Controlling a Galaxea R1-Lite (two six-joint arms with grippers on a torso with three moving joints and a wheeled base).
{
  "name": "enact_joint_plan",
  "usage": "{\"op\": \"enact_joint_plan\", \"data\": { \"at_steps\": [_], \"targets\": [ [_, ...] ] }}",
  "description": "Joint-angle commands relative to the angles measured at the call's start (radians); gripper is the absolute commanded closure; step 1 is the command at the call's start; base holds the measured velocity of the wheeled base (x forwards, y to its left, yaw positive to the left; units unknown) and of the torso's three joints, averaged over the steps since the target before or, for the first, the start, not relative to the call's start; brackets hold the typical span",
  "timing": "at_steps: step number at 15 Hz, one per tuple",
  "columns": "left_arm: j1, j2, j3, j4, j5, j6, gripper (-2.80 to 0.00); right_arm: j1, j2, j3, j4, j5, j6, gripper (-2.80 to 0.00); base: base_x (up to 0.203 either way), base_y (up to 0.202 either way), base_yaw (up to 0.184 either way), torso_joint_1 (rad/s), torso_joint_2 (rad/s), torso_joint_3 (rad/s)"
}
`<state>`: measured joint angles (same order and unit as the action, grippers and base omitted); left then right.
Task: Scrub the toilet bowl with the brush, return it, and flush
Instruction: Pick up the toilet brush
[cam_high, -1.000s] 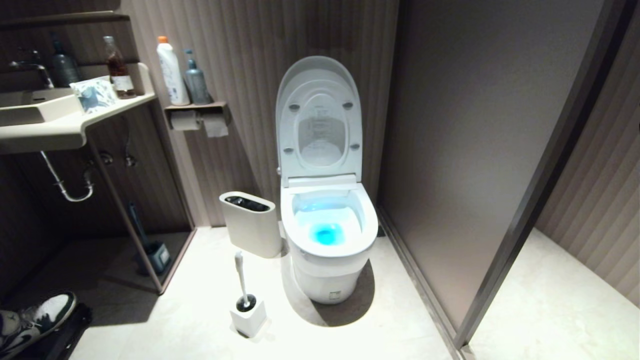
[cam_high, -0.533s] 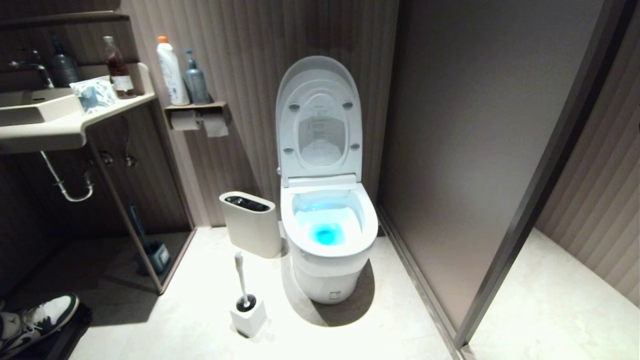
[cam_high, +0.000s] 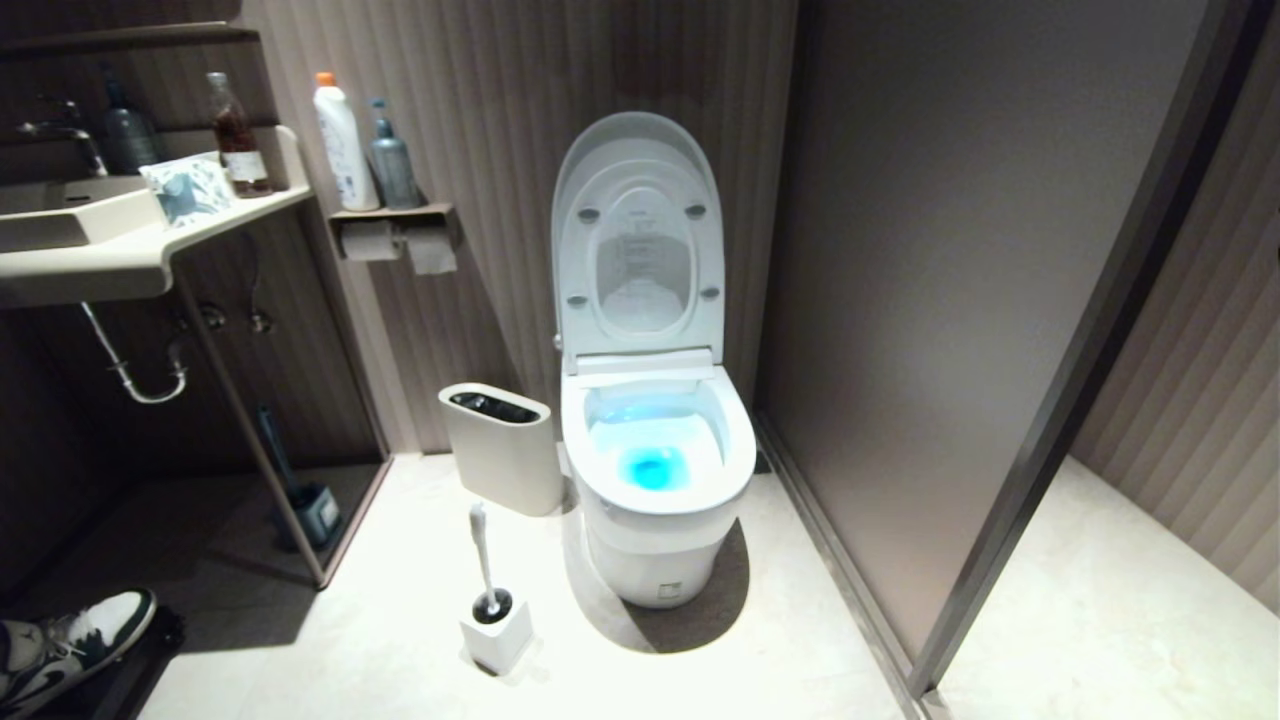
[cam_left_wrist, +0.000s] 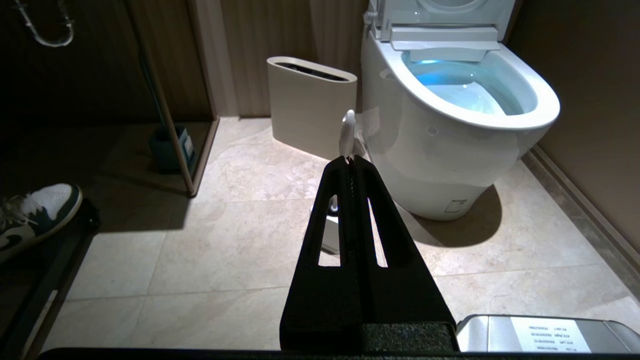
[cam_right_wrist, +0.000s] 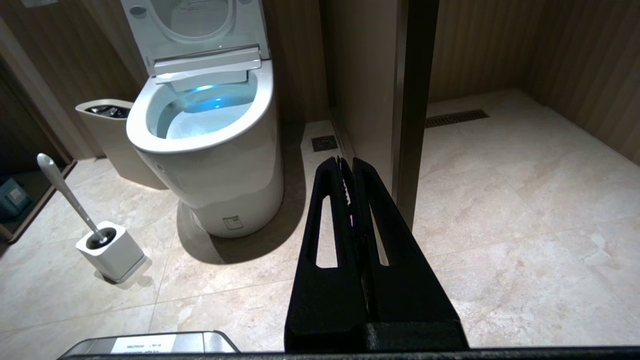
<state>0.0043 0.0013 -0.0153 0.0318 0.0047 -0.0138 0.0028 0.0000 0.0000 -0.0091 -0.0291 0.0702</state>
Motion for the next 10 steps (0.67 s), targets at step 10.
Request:
{"op": "enact_joint_plan", "data": {
  "at_steps": [10],
  "targets": [
    [0.000,-0.001,0.002,-0.004,0.001,0.000,0.00,0.000,0.000,0.000,-0.001,0.001,0.000,0.00,0.000,0.000,0.000,0.000,0.00,0.000]
  ]
}}
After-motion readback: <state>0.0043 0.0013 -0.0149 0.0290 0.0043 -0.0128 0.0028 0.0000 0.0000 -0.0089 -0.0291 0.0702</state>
